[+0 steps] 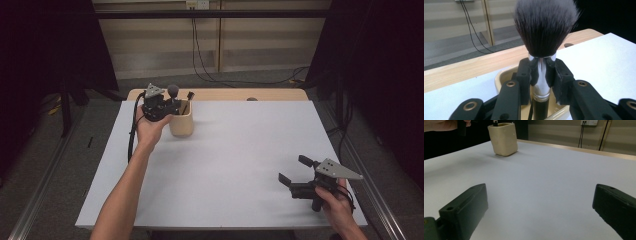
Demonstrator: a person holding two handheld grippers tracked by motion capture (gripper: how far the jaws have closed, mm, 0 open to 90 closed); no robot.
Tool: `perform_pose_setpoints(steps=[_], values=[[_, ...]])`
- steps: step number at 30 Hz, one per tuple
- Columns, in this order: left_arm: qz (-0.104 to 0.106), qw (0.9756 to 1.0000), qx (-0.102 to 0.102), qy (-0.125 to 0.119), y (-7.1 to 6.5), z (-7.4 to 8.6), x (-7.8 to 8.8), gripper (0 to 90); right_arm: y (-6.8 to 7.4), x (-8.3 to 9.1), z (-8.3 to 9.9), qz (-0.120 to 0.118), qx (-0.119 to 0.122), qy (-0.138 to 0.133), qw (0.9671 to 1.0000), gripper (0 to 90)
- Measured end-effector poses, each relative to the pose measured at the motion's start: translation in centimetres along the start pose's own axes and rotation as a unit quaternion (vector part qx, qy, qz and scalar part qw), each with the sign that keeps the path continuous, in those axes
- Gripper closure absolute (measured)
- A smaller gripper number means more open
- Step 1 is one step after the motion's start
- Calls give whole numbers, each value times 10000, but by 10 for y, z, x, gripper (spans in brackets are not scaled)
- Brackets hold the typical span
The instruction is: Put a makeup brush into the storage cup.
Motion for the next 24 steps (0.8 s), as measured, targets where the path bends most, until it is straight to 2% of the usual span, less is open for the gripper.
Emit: perform_pose_setpoints(steps=[7,9,13,15,17,19,22,24], values=[[-17,10000,3,25,0,2,-2,706,0,0,0,-9,5,7,10000,0],[-86,10000,-4,49,1,3,-2,705,0,0,0,-2,8,11,10000,0],[-38,10000,47,38,2,6,-5,675,0,1,1,-4,-3,24,10000,0],[-62,10000,56,35,2,7,-5,611,0,0,1,4,-6,24,10000,0],[-141,9998,124,68,2,7,-6,500,0,0,1,4,-7,26,10000,0],[-196,9997,115,60,3,7,-6,441,0,0,1,0,-11,19,10000,0],[-338,9993,124,32,2,8,-6,274,0,1,1,-2,-5,16,10000,0],[-323,9994,146,-38,2,8,-5,229,0,1,1,-4,-17,18,10000,0]])
Point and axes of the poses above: each handheld gripper's, and its own axes: x roughly backward along the jaws, z roughly out of its underside, y roughly to its left, the point moved 1 cm from there along -x, roughly forward along the jaws, and after that the axes turned 8 degrees about -x, right-handed, at the moved point
